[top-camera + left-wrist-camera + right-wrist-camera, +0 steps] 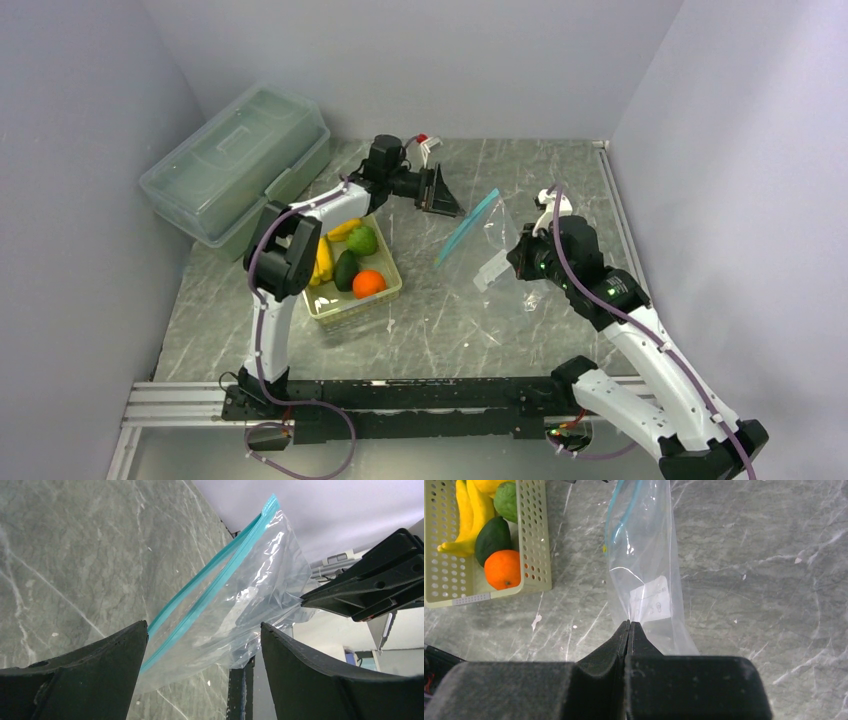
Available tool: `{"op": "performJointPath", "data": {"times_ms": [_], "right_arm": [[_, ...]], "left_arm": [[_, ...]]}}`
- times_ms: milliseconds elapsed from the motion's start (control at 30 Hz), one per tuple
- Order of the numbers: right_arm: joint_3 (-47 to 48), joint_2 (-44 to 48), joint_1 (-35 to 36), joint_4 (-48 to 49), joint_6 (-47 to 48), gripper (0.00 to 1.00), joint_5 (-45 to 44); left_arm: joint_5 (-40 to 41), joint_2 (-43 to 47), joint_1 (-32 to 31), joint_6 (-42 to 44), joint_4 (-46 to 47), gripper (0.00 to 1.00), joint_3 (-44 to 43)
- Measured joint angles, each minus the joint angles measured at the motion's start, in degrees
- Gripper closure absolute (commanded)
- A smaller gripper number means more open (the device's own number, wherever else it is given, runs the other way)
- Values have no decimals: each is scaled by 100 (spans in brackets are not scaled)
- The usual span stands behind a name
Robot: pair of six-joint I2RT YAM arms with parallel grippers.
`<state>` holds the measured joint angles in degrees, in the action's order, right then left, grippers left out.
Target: Place the food in the zip-top bag and seal the zipper
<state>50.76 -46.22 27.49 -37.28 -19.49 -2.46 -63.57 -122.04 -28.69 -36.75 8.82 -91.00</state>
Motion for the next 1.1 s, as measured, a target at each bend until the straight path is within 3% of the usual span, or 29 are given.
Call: {"op": "performJointPath", "data": {"times_ms": [600, 833, 1100], "right_arm": [[-4, 22, 0, 0, 0, 100, 0], [-4, 22, 0, 0, 0, 100, 0], [-4, 22, 7, 0, 2, 100, -2]], "left_arm": [[-529, -236, -153, -195, 413, 18, -66], [-745, -243, -157, -358, 662, 26, -66], [-1174, -289, -188, -1117, 1740, 33, -48]]}}
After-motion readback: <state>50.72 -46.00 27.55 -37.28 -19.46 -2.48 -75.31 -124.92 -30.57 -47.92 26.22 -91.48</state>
